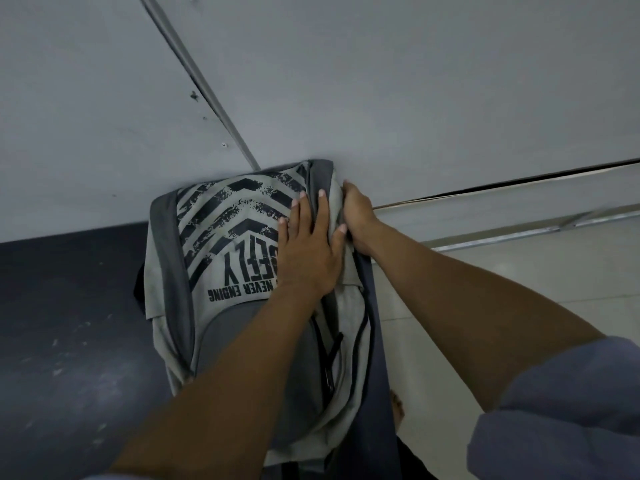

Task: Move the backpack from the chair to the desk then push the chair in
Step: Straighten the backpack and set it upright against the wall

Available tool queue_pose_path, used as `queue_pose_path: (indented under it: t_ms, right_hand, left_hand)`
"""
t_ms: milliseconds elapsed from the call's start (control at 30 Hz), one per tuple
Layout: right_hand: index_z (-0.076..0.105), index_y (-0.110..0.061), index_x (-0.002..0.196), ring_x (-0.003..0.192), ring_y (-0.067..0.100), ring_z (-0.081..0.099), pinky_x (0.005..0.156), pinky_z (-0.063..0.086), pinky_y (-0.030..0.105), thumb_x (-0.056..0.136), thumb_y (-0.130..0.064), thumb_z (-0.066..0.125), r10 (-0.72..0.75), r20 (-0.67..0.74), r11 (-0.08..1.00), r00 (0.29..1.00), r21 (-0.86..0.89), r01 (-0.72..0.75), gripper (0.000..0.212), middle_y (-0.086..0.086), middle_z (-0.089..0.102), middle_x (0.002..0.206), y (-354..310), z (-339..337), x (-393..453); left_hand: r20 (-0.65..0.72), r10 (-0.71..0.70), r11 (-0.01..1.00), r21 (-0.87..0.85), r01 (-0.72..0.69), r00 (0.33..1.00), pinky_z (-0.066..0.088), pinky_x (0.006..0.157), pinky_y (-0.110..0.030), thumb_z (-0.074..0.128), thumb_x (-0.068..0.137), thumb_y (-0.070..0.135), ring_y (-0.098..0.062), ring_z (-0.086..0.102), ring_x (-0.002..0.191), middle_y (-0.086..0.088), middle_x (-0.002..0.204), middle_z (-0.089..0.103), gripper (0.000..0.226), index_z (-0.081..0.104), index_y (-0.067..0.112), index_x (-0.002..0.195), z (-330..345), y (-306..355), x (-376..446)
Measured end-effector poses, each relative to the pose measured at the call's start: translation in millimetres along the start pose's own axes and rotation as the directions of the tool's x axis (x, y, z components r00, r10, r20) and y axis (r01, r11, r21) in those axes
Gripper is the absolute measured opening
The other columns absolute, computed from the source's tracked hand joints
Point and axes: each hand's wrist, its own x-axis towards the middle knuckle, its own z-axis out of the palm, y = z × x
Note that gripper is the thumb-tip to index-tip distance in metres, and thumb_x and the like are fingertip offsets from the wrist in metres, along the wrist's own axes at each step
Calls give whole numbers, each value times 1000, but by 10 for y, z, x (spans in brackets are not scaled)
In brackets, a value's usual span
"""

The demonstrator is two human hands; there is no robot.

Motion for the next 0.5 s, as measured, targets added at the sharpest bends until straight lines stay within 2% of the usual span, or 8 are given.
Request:
queue_pose_path:
  t_ms: [100, 167, 233, 367, 433, 500]
  right_hand:
    - [68, -13, 118, 109, 27, 68, 102, 53, 41, 107, -43, 33, -25, 14, 1000, 1000, -17, 25, 48, 13, 72, 120, 30, -39, -85]
    - [69, -15, 110, 102, 26, 69, 100, 54, 40, 107, -43, 31, -86, 5, 989, 996, -120, 86, 47, 12, 72, 115, -3, -41, -163]
    - [71, -14, 109, 102, 28, 69, 97, 53, 38, 107, -43, 31, -185, -25, 950, 982, -259, 172, 50, 12, 72, 114, -50, -11, -266]
    - [64, -12, 130, 125, 29, 58, 94, 36, 26, 108, -40, 32, -457, -40, 785, 888, -487, 382, 48, 12, 65, 136, -108, 47, -477]
    - [55, -12, 143, 136, 27, 51, 102, 32, 23, 107, -42, 38, -528, -17, 720, 849, -540, 436, 49, 10, 56, 148, -111, 105, -598]
    - [47, -12, 149, 143, 26, 44, 115, 29, 26, 105, -43, 42, -596, 14, 637, 803, -601, 483, 54, 10, 49, 155, -89, 189, -736]
  left_hand:
    - [57, -15, 999, 37, 13, 998, -6, 131, -48, 17, 108, 53, -25, -14, 160, -10, 173, -13, 69, -12, 26, 164, -9, 2, 49]
    - [81, 0, 1000, 12, -1, 997, -4, 131, -48, 18, 107, 55, -24, -12, 161, -9, 173, -11, 69, -10, 28, 164, -64, -24, 60]
    - [74, 42, 999, -25, -40, 996, 5, 131, -49, 20, 108, 55, -24, -2, 162, -9, 174, -1, 66, -1, 29, 165, -170, -105, 37]
    - [-22, 76, 994, -75, -78, 997, 27, 124, -58, 30, 109, 48, -31, 23, 157, -12, 169, 29, 59, 25, 25, 163, -466, -408, -34]
    - [-66, 56, 996, -66, -60, 996, 29, 123, -58, 35, 108, 47, -32, 28, 156, -13, 167, 32, 58, 30, 23, 161, -622, -615, -67]
    - [-113, 57, 998, -35, -61, 992, 29, 123, -58, 38, 108, 46, -32, 31, 155, -14, 165, 35, 58, 34, 22, 160, -762, -837, -100]
